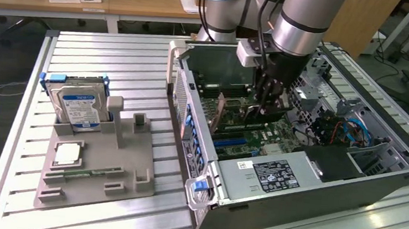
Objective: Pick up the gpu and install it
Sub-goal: 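Insert the gpu into the slot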
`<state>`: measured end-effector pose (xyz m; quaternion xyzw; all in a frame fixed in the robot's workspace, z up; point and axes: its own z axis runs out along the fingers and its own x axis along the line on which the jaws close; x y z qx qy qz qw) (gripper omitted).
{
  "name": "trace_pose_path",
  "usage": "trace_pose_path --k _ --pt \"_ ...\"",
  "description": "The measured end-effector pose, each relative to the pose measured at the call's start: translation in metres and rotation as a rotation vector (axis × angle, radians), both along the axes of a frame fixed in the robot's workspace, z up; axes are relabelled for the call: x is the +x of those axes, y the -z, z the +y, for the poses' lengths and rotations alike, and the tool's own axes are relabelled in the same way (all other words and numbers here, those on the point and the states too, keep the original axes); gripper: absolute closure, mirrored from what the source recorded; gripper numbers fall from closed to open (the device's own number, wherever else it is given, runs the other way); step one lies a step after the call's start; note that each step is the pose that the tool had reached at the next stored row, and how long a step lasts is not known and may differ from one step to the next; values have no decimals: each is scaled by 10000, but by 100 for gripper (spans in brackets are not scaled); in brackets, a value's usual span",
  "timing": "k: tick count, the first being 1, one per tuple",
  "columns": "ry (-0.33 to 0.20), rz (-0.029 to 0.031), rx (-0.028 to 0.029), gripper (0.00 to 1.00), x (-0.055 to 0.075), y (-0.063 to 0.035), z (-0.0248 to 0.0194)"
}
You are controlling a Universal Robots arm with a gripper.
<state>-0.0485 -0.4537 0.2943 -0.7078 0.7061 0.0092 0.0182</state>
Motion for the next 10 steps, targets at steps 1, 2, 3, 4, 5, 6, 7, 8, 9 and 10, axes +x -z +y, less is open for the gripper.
trace_pose_path --k 1,2,3,4,5,6,7,8,9,10 --pt "1 0 1 73 -3 6 -1" --pt "-1 0 1 73 -5 8 -4" --pt "-2 0 0 73 -6 9 -11" --pt "-1 0 0 73 -8 11 -18" --pt "1 0 1 73 -11 15 -21" --pt "-1 0 2 73 -13 18 -22" --pt "-3 0 0 73 -15 22 -25" --pt "-1 0 1 73 -20 25 -26" --pt "-1 0 0 73 -29 29 -26" --pt "-1 -1 2 73 -40 36 -26"
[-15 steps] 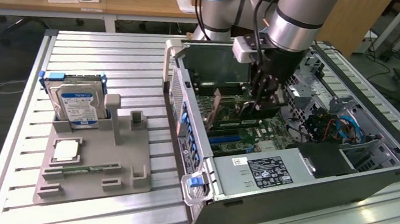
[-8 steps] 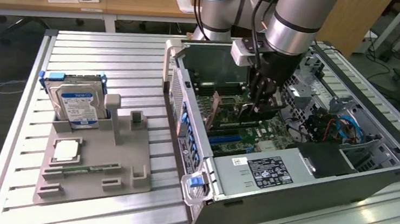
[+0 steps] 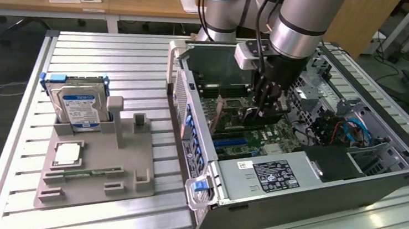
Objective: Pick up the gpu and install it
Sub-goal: 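Insert the gpu into the slot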
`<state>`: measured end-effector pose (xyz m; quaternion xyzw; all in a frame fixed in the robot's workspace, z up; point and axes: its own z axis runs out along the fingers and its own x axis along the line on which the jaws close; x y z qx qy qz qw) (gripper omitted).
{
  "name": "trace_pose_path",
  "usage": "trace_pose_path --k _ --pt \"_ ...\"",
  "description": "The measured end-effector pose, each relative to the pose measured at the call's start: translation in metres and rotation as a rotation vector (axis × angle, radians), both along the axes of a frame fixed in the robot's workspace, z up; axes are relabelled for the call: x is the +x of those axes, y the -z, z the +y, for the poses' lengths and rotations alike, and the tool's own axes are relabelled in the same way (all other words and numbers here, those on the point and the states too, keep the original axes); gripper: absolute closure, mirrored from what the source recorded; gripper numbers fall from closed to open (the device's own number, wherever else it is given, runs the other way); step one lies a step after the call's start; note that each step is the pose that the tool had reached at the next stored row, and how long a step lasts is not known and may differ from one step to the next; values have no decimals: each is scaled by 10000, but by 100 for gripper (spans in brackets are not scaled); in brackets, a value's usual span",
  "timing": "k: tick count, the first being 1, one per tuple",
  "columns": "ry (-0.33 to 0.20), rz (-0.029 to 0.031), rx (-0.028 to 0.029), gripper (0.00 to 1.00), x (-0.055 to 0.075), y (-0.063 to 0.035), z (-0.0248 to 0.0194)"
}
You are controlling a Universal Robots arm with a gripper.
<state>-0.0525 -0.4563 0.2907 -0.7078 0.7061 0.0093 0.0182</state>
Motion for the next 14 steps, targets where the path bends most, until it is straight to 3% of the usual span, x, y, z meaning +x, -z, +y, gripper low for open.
trace_pose_path --k 14 --pt "0 1 -3 73 -56 51 -38"
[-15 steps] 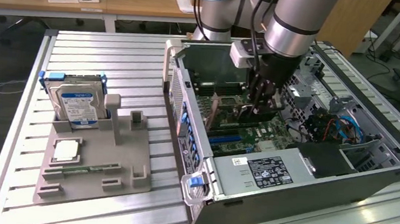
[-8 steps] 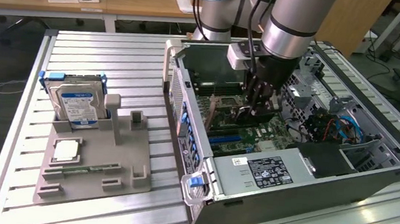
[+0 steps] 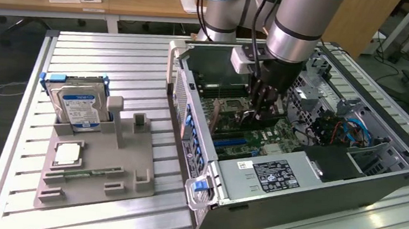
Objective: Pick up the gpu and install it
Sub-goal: 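Insert the gpu into the slot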
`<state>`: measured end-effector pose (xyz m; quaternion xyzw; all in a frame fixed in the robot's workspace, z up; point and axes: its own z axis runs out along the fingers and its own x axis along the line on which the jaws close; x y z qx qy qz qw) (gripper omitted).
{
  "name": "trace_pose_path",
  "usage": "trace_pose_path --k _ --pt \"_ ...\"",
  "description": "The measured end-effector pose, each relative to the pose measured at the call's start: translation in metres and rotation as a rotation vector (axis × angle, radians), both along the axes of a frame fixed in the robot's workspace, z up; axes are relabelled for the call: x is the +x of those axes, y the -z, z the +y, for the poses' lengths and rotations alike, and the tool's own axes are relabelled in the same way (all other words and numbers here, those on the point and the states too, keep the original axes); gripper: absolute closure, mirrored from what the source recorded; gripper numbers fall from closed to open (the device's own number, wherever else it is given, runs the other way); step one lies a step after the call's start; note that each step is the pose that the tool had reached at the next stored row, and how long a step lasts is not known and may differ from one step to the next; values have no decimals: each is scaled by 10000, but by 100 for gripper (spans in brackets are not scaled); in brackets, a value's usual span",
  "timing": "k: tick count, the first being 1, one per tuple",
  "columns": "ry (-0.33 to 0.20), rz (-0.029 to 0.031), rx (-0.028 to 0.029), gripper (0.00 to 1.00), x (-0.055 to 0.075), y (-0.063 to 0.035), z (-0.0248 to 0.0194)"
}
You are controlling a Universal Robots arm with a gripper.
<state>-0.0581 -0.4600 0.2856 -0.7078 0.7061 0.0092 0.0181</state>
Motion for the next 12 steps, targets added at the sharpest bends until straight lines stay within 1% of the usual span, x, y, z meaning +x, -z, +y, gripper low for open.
trace_pose_path --k 3,8,12 --pt "1 0 -1 73 -10 3 -14" --pt "0 -1 0 73 -56 8 -15" --pt "-2 0 0 73 -68 39 -16"
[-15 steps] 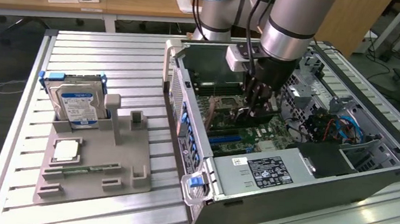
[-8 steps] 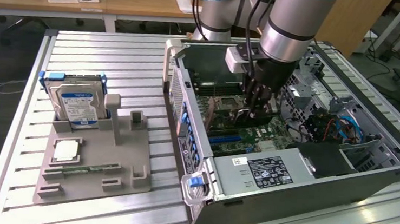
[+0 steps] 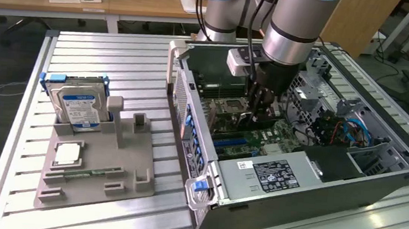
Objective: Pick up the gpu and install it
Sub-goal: 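Insert the gpu into the slot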
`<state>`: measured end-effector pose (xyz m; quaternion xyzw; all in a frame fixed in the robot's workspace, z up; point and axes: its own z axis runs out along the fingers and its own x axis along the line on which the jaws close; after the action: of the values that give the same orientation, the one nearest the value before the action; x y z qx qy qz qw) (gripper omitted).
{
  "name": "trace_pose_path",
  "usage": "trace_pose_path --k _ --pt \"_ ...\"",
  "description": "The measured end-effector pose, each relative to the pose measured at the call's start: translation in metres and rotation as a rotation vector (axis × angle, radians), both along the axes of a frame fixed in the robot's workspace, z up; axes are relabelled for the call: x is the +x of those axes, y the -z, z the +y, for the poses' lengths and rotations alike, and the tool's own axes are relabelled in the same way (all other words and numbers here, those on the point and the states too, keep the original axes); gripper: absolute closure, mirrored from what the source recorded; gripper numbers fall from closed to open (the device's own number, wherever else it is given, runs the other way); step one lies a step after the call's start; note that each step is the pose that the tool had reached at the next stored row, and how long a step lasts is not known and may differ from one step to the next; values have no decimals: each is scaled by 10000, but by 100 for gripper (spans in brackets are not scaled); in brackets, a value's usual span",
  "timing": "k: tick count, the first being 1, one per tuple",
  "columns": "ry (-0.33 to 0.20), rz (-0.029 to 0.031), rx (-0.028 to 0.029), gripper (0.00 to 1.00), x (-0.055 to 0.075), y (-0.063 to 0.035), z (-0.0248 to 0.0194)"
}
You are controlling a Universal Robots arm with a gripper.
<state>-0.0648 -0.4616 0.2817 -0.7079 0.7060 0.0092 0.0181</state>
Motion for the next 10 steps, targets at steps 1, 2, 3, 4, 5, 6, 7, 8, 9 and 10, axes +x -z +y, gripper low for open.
trace_pose_path --k 1,2,3,4,5,6,7,8,9,10 --pt "0 -1 0 73 0 9 0" --pt "2 0 0 73 -1 16 0" --pt "2 0 0 73 -1 24 0" --pt "2 0 0 73 -2 34 0" --pt "4 0 0 73 -6 43 0" --pt "4 -1 0 73 -11 50 0" --pt "2 0 0 73 -14 57 0" --pt "1 0 -1 73 -15 59 0" --pt "1 0 -1 73 -15 59 0" --pt "0 1 -2 73 -16 59 0"
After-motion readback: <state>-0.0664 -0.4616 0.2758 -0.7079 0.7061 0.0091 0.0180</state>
